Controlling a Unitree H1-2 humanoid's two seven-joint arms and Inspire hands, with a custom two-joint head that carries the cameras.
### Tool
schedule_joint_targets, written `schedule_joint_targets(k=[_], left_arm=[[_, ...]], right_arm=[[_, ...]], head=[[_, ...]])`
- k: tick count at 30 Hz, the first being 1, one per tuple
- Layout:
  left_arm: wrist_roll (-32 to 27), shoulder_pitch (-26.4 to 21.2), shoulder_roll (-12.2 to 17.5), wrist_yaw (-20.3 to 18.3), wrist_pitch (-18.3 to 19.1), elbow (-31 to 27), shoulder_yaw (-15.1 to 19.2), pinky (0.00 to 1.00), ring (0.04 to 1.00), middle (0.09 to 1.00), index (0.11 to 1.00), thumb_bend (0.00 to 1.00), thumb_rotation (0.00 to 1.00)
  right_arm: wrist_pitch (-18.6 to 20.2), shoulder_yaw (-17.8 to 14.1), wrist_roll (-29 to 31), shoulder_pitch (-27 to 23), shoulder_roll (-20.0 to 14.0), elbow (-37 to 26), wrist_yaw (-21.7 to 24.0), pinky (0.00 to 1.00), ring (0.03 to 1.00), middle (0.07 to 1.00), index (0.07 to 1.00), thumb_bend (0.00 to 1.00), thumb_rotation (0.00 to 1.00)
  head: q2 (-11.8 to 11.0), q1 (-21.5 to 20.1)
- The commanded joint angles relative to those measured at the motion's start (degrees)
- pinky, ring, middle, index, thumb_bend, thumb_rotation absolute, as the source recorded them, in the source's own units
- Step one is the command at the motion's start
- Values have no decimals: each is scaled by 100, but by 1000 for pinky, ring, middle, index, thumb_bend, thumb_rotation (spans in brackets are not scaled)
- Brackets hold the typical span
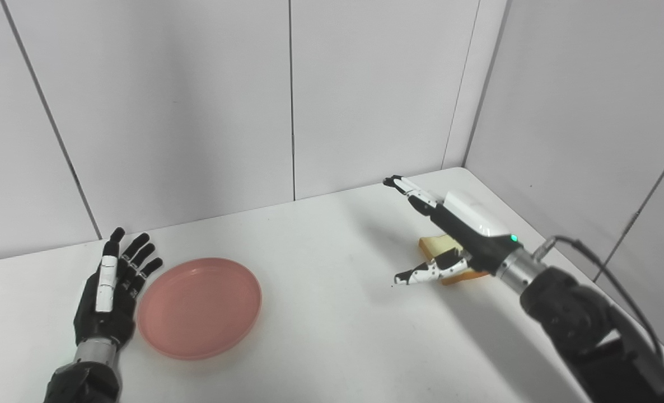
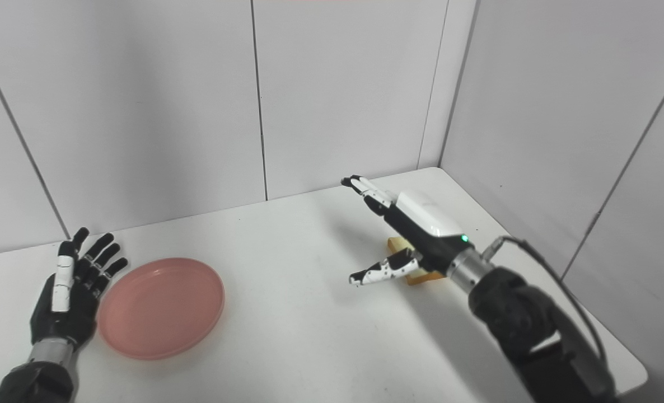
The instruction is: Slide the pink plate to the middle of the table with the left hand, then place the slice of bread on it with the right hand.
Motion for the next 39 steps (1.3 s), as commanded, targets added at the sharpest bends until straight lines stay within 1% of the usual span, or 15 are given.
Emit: schedule_joint_targets(k=[1, 3, 5, 7, 10, 13, 17, 19, 21, 23, 28, 30, 32, 36, 39], left_arm=[[24, 205, -39, 23, 35, 131, 7, 783, 870, 840, 949, 952, 719], [13, 214, -22, 11, 50, 118, 25, 787, 869, 842, 949, 966, 710], [21, 219, -6, 4, 51, 113, 31, 787, 869, 841, 948, 968, 708], [27, 223, 5, -7, 50, 109, 33, 791, 872, 841, 951, 965, 708], [55, 230, 9, 1, 44, 103, 17, 795, 872, 837, 953, 973, 714], [64, 229, 2, 7, 55, 104, 21, 785, 868, 833, 949, 965, 711], [89, 257, -7, 11, 80, 48, 6, 789, 866, 832, 952, 970, 707], [68, 294, -26, -7, 115, -31, 8, 797, 870, 833, 954, 974, 697], [62, 326, -39, -14, 153, -104, 3, 798, 870, 835, 956, 971, 697], [43, 344, -45, -14, 211, -150, 12, 800, 868, 839, 958, 961, 693], [50, 349, -42, 3, 211, -145, 20, 796, 869, 835, 957, 950, 690], [52, 352, -43, 9, 205, -151, 22, 794, 868, 832, 956, 960, 687], [66, 370, -45, 23, 219, -197, 11, 786, 866, 830, 957, 969, 686], [77, 376, -21, -11, 216, -199, -4, 782, 867, 832, 961, 982, 677], [75, 380, -7, -14, 224, -210, -3, 779, 861, 827, 953, 981, 668]], right_arm=[[195, 51, -142, -297, -343, -91, 221, 880, 983, 997, 953, 1000, 324], [222, 226, -368, -514, -594, 52, 437, 894, 978, 987, 936, 1000, 328], [294, 443, -690, -774, -822, 220, 658, 931, 988, 987, 934, 1000, 318], [250, 560, -844, -925, -930, 350, 752, 968, 987, 982, 929, 1000, 310], [262, 752, -1065, -1201, -1096, 574, 977, 996, 993, 978, 927, 1000, 295], [324, 926, -1188, -1422, -1244, 722, 1306, 1000, 980, 962, 921, 1000, 311], [485, 1219, -1233, -1766, -1441, 916, 1991, 1000, 960, 943, 905, 1000, 333], [556, 1334, -1251, -1944, -1481, 1128, 2242, 975, 947, 941, 905, 1000, 337], [618, 1463, -1397, -2095, -1504, 1304, 2419, 931, 938, 947, 906, 1000, 349], [645, 1567, -1519, -2211, -1508, 1477, 2514, 891, 938, 955, 902, 1000, 339], [716, 1776, -1768, -2399, -1482, 1856, 2658, 847, 955, 964, 878, 1000, 285], [554, 1851, -1802, -2414, -1488, 2022, 2636, 833, 958, 954, 876, 1000, 292], [515, 1926, -1848, -2415, -1494, 2107, 2664, 810, 966, 952, 881, 1000, 299], [345, 1961, -1826, -2322, -1514, 2190, 2563, 772, 957, 950, 896, 1000, 311], [337, 1947, -1853, -2222, -1498, 2274, 2439, 792, 940, 957, 897, 1000, 291]], head=[[5, 7], [13, 0], [16, -1], [25, 2], [32, 8], [32, 8], [69, 27], [95, 45], [102, 41], [108, 39], [123, 60], [124, 71], [134, 83], [148, 76], [152, 63]])
